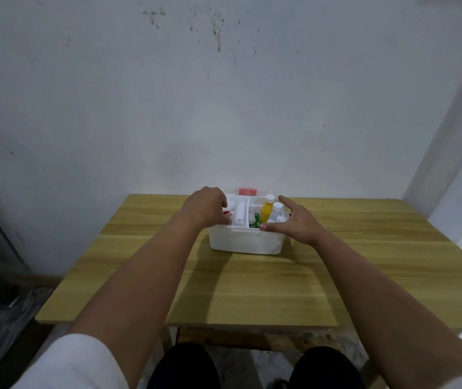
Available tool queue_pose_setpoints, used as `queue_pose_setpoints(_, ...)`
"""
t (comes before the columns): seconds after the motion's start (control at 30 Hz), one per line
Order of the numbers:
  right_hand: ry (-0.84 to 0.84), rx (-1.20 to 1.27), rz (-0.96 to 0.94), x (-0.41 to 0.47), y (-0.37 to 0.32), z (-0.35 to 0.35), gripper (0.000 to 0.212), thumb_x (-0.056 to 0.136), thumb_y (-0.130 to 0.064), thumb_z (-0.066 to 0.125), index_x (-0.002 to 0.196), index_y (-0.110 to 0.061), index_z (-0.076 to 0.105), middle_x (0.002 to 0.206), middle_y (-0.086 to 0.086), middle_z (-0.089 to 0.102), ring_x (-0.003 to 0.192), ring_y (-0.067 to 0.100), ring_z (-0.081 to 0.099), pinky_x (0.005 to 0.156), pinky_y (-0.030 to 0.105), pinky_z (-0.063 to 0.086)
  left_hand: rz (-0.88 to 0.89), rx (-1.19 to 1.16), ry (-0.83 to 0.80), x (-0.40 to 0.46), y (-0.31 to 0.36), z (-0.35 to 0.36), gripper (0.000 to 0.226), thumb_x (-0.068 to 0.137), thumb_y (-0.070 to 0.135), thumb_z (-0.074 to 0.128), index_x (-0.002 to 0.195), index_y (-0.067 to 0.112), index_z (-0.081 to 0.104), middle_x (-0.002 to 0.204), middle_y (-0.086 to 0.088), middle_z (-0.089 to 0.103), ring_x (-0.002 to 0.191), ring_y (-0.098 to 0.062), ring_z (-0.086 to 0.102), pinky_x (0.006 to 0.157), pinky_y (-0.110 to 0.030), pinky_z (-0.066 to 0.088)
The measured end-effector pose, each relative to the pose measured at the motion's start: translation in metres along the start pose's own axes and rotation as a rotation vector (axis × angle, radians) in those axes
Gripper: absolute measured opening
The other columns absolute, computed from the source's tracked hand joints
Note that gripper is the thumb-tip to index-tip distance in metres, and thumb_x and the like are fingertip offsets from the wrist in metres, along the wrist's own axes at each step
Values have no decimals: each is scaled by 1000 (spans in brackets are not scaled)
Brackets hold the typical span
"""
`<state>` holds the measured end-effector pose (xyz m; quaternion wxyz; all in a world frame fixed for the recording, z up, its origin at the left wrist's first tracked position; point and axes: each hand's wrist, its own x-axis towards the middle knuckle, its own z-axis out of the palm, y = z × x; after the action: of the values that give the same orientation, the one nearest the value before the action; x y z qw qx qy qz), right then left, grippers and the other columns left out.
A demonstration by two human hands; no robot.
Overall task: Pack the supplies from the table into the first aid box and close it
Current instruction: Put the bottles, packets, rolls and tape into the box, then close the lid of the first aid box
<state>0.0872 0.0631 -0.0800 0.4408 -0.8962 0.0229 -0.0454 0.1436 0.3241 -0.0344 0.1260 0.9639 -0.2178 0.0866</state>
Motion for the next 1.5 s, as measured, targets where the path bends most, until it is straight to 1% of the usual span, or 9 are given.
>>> queue_pose_setpoints(0.13, 4, 16, 3, 1, 2, 0, 143, 39, -80, 88, 160, -28, 33, 163, -2, 41, 146, 24, 42, 118, 49, 40, 8, -18, -32, 0, -1, -5, 38, 79, 40, 78, 112, 20, 76, 101, 8, 74, 95, -14, 65, 81, -36, 57)
queue_pose_setpoints(0.27, -4, 17, 8, 2, 2, -1, 142, 41, -79, 89, 160, -28, 32, 163, -2, 41, 147, 24, 42, 118, 49, 40, -35, -101, 101, -4, -3, -9, 34, 86, 35, 65, 118, 26, 72, 109, 13, 71, 101, -13, 65, 82, -35, 55)
queue_pose_setpoints(0.43, -4, 5, 10, 6, 3, -6, 139, 41, -80, 87, 159, -26, 38, 160, -2, 45, 141, 23, 49, 115, 45, 43, -195, -284, 53, -2, -22, 5, 33, 90, 29, 63, 119, 17, 73, 120, -1, 70, 103, -18, 65, 84, -33, 53)
queue_pose_setpoints(0.6, 59, 199, 40, 18, -3, -23, 110, 59, -91, 67, 141, -18, 63, 139, 2, 66, 120, 21, 66, 104, 47, 54, -268, -393, 32, 3, -36, 14, 19, 91, 27, 59, 104, 22, 72, 97, 2, 71, 77, -16, 68, 76, -40, 60)
queue_pose_setpoints(0.73, 84, 379, 254, 44, -3, -31, 59, 88, -71, 61, 121, -23, 71, 113, -1, 76, 105, 26, 72, 98, 50, 57, -327, -548, 26, 14, -44, 17, 15, 96, 22, 51, 106, 23, 62, 91, -1, 68, 75, -20, 68, 68, -38, 61)
queue_pose_setpoints(0.93, 48, 345, 531, 79, 6, -21, 45, 100, -49, 56, 116, -9, 66, 109, 11, 73, 91, 27, 70, 76, 39, 59, -559, -812, 28, 44, -53, 39, 32, 100, 24, 47, 109, 1, 67, 99, -17, 71, 86, -29, 70, 73, -41, 62)
queue_pose_setpoints(1.07, 78, 357, 557, 102, 12, -9, 36, 102, -41, 53, 100, -7, 65, 99, 15, 69, 83, 30, 62, 76, 39, 56, -636, -823, -115, 68, -50, 51, 36, 100, 38, 51, 105, 6, 67, 92, -9, 71, 76, -21, 66, 54, -25, 50)
queue_pose_setpoints(1.3, 146, 379, 518, 130, 17, -3, 25, 102, -27, 53, 86, -9, 59, 77, 8, 58, 67, 23, 52, 61, 32, 44, -689, -1019, -170, 98, -57, 55, 49, 100, 52, 51, 105, 6, 69, 97, -12, 73, 84, -27, 68, 67, -33, 50)
queue_pose_setpoints(1.5, 127, 408, 469, 132, 11, -7, 26, 99, -25, 54, 109, -6, 69, 98, 10, 73, 78, 28, 62, 70, 35, 51, -666, -1025, -144, 98, -56, 48, 52, 97, 60, 51, 103, 12, 67, 106, -8, 71, 95, -27, 67, 82, -38, 54)
